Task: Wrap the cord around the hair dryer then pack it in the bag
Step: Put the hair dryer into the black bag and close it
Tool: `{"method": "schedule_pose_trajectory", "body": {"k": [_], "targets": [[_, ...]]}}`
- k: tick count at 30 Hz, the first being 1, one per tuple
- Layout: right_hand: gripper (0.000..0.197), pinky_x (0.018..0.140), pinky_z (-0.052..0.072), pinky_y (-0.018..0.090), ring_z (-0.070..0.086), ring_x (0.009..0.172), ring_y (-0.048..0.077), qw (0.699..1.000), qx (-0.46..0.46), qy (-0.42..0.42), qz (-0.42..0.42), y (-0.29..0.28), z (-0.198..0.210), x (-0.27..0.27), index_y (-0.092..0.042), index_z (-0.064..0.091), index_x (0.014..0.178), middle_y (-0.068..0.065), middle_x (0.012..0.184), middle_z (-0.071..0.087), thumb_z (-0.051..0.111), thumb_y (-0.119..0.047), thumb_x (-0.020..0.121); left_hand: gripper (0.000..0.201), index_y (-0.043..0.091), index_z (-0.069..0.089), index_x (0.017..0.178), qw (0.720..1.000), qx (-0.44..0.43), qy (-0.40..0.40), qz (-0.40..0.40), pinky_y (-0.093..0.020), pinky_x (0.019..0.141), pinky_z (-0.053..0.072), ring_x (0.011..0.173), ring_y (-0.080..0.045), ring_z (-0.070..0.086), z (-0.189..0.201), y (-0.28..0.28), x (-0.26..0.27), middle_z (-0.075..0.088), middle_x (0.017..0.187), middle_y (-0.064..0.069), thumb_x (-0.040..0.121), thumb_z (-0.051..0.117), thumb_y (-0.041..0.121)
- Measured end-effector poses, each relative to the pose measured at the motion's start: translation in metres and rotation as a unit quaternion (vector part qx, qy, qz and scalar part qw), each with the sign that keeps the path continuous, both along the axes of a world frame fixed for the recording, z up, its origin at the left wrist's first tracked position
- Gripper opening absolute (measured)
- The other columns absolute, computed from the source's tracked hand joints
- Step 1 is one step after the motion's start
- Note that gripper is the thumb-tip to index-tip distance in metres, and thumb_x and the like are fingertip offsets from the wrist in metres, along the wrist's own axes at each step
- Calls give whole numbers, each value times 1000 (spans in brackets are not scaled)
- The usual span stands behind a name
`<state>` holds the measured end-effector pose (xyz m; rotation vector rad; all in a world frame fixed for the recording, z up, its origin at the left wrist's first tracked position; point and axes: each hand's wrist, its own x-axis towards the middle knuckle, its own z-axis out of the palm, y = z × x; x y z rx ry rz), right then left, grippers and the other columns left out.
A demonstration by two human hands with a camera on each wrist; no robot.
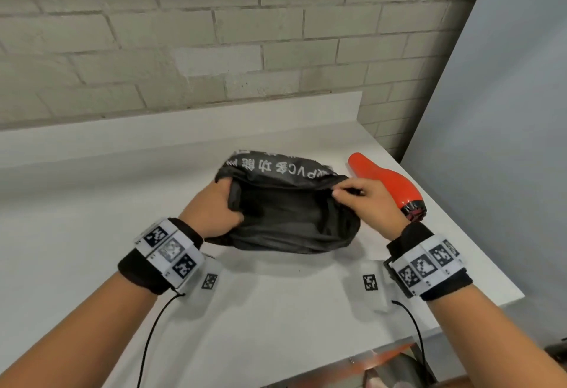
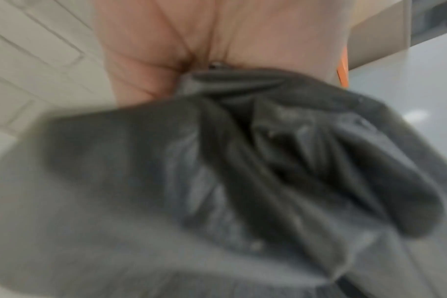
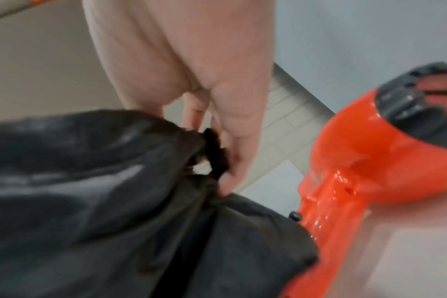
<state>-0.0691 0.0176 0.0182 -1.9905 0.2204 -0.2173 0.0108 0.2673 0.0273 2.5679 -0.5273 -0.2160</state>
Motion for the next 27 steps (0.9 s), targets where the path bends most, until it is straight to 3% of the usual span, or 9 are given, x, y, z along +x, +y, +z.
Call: {"method": "schedule_pose_trajectory", "body": {"k": [3,5,7,11,13,15,18,23,27], "targets": [[15,72,49,31,55,83,17,983,171,-25,-66,-8,-6,8,-18,60,79,1,87,58,53,-11,90,48,6,41,118,991,-103,-14,82,-31,74,36,89,-27,48,15,8,13,53,106,-14,75,61,8],[10,77,52,45,55,83,22,982,148,13,-118,-12,-18,12,-21,55,84,1,89,55,52,-14,90,45,4,40,118,976,-171,-15,133,-33,78,36,96,-30,48,19,11,23,52,111,-18,77,58,5],[14,84,50,48,53,81,24,980,95,51,-167,-16,-31,15,-23,52,98,6,97,53,54,-14,88,45,2,39,119,963,-202,-17,179,-33,80,35,106,-34,49,19,13,31,51,118,-20,78,57,5],[51,74,48,40,50,92,25,967,77,173,-168,-16,-39,16,-31,32,133,6,115,43,55,-25,89,44,7,45,122,971,-137,14,197,-35,93,38,118,-38,43,-2,19,45,41,131,-22,80,55,10],[69,66,48,36,51,83,26,954,88,259,-125,-18,-42,18,-39,11,142,8,118,42,54,-32,89,42,17,53,122,980,-105,32,168,-32,110,29,129,-34,31,-15,21,48,24,142,-18,82,49,8],[78,65,50,36,52,75,26,944,97,293,-119,-21,-45,23,-41,0,143,13,124,44,55,-32,88,43,19,57,120,982,-102,39,153,-27,113,21,134,-26,25,-23,22,48,15,147,-12,82,46,3],[76,74,51,38,52,75,25,941,105,288,-146,-23,-49,32,-32,7,146,17,127,44,57,-28,89,55,14,44,132,992,-42,45,112,-28,111,24,133,-25,30,-26,22,47,9,150,-8,79,55,5],[60,83,51,42,51,112,35,949,112,221,-195,-22,-50,40,-11,30,134,18,129,45,64,-17,84,81,13,28,139,998,-23,59,-5,-29,107,31,135,-23,29,-29,18,45,2,153,0,68,67,7],[61,83,51,39,54,97,30,952,155,146,-219,-26,-47,43,-8,33,130,15,117,49,67,-5,80,105,23,10,143,994,-59,50,-79,-32,103,39,127,-18,37,-30,15,40,-8,152,9,62,76,10]]}}
